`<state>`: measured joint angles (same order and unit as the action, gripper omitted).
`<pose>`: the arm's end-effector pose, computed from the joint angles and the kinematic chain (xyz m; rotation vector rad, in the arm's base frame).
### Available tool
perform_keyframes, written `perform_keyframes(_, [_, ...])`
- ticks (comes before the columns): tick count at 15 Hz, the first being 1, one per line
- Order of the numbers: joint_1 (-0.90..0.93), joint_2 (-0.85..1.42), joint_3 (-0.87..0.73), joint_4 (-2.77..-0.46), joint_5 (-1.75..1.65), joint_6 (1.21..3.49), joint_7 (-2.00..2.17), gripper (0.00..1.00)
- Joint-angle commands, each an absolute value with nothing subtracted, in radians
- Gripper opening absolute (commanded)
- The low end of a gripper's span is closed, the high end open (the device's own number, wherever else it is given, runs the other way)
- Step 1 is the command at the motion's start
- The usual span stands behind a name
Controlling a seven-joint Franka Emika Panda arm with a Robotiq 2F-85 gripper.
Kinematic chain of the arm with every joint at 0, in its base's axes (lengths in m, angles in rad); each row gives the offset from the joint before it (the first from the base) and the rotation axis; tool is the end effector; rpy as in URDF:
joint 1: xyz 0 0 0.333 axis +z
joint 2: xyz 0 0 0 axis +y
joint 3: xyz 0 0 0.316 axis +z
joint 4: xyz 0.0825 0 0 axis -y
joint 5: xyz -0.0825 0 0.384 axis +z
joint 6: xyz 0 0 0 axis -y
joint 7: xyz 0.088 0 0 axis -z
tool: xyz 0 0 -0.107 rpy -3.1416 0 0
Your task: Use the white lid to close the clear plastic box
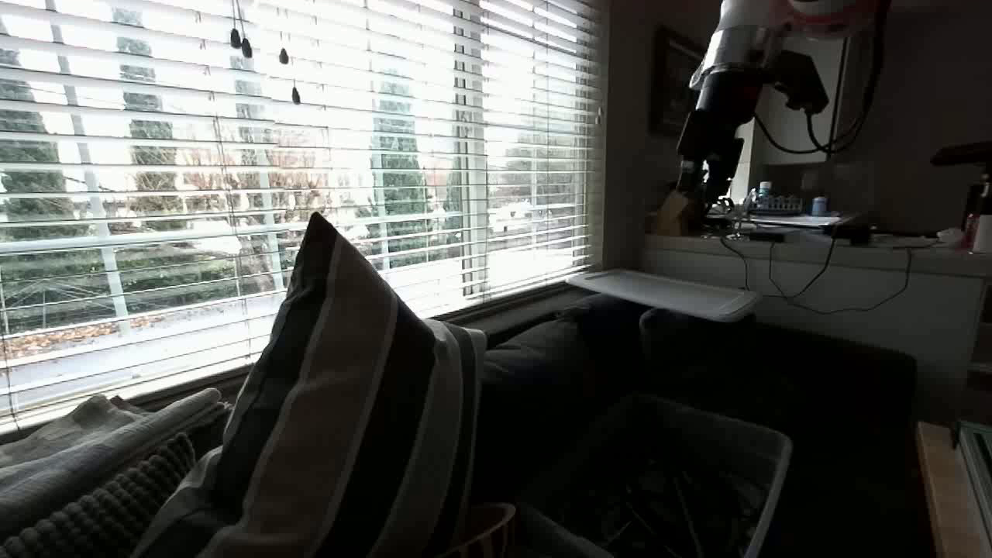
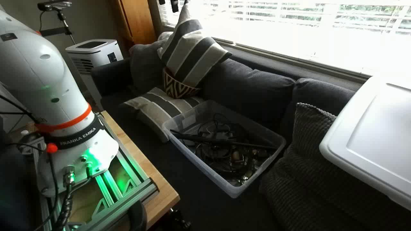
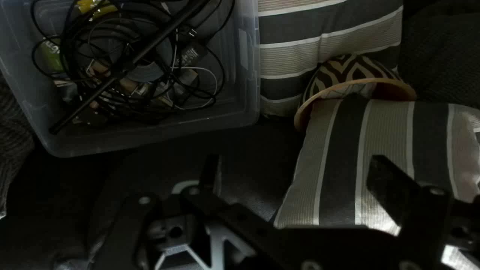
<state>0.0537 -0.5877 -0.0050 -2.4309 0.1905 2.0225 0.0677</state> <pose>0.3904 0.0298 0.5293 -2.9374 0.1269 -0.2479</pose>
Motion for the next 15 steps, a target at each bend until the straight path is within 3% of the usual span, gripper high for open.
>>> perform_keyframes(1, [0.045,-0.587,0.002,-2.429,0.195,2.02,0.064,1.0])
perform_keyframes(7, [0.045,-0.587,0.002,-2.429,0.195,2.02,0.064,1.0])
perform_keyframes(15, [-0.029,-0.457,-0.264,-2.432,0.484,2.046,-0.061,1.0])
